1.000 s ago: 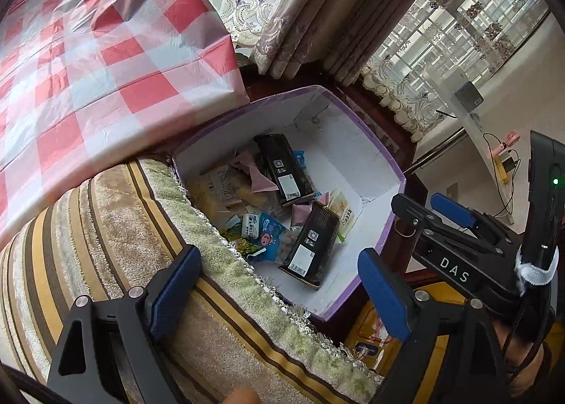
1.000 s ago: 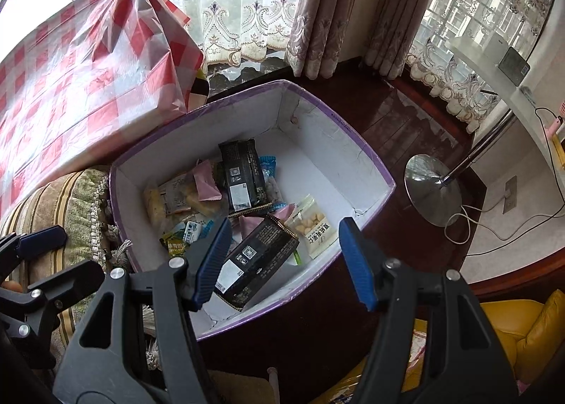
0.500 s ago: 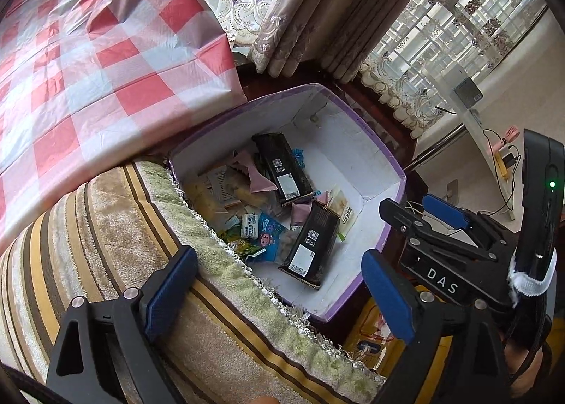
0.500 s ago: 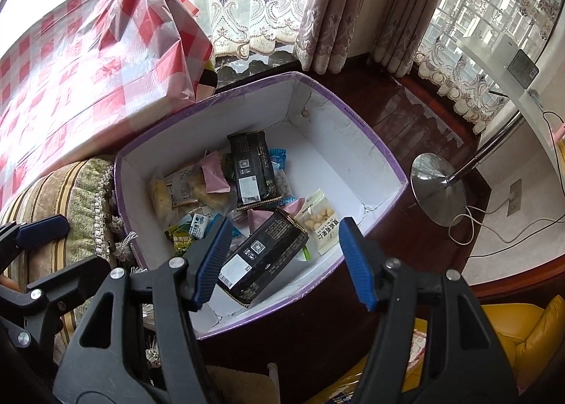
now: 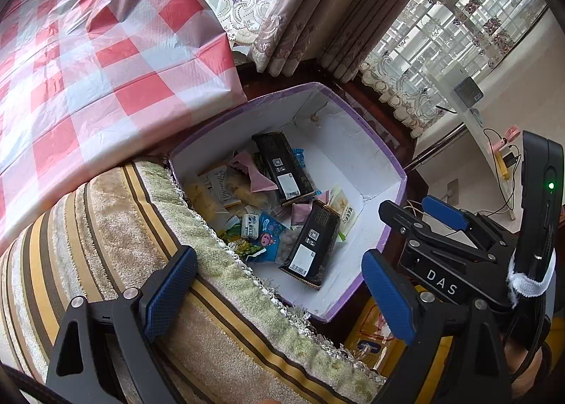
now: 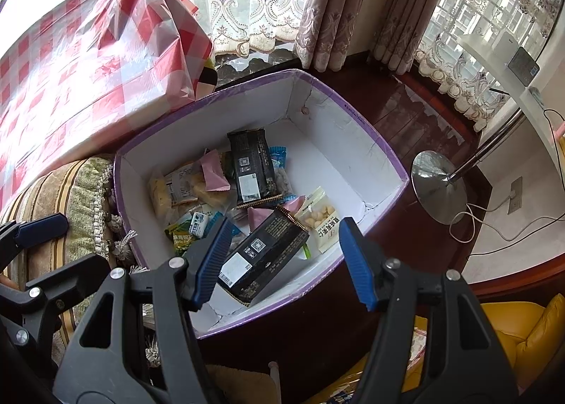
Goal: Organize snacks
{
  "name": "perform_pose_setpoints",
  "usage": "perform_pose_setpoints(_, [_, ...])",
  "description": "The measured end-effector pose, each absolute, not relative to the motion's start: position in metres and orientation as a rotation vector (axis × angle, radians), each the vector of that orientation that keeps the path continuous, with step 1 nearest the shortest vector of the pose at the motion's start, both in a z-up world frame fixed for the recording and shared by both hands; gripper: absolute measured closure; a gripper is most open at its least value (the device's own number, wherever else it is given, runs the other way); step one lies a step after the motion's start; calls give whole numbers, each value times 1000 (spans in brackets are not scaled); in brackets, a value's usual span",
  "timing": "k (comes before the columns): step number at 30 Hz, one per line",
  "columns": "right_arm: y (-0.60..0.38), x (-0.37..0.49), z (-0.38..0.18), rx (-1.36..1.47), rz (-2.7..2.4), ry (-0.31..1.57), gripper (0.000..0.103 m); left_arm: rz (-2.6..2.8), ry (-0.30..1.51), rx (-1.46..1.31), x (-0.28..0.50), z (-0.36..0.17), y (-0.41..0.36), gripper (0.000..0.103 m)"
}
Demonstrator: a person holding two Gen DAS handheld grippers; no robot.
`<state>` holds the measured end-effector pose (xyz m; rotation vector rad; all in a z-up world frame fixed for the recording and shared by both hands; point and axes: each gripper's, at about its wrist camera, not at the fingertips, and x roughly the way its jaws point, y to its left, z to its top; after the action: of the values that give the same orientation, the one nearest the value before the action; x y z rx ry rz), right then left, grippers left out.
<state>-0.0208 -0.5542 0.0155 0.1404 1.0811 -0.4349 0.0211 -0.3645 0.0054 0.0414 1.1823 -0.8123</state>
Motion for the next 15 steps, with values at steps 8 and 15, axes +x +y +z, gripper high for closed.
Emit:
perform_pose_setpoints(8, [-556, -22, 14, 146, -436, 1080, 37, -812, 1182, 42, 21, 5, -365, 8])
perform_pose_setpoints(15, [-557, -23, 13, 149, -432, 1084, 37, -812, 1183, 42, 21, 5, -365, 8])
